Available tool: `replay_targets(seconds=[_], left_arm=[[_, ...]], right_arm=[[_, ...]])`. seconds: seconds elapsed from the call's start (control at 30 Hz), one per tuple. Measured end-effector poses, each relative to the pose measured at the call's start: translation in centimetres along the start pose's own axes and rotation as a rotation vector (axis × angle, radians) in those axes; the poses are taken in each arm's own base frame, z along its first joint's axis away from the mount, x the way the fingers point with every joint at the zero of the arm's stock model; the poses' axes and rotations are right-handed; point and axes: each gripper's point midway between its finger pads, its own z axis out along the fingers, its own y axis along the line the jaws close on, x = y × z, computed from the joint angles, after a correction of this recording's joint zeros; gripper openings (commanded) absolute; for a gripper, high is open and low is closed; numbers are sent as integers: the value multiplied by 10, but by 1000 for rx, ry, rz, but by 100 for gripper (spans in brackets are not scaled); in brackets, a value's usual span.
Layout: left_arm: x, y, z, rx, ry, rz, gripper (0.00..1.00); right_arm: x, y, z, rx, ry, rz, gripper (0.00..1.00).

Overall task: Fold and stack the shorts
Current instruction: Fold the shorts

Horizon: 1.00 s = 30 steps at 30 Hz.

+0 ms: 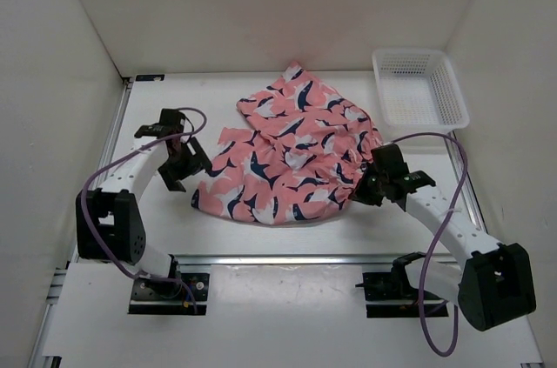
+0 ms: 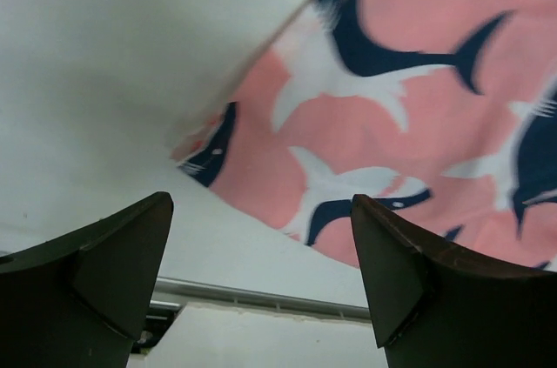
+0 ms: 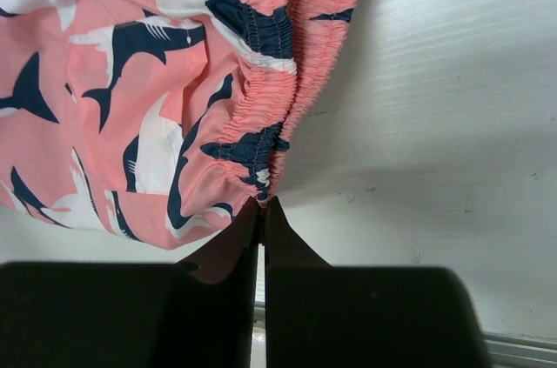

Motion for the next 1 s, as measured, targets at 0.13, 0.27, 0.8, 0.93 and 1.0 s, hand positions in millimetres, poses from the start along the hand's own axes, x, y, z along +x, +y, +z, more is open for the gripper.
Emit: replay_targets(seconds=[0.13,0.27,0.8,0.93,1.0], left_arm=[[32,28,22,-68,97,-92,99],[79,54,34,-141,196,-186,99],[74,7,66,-114,194,-137,10],[72,1,66,-100,183,-128,10],[73,0,66,-100,183,-126,10]], right_arm=[[-7,-3,-2,8,-15,22,0],[-11,-8,-7,17,-28,46,0],[23,-52,2,86,27,211,84],[35,-58,9,84,54,233,81],[37,-59,13,72,50,239,76]])
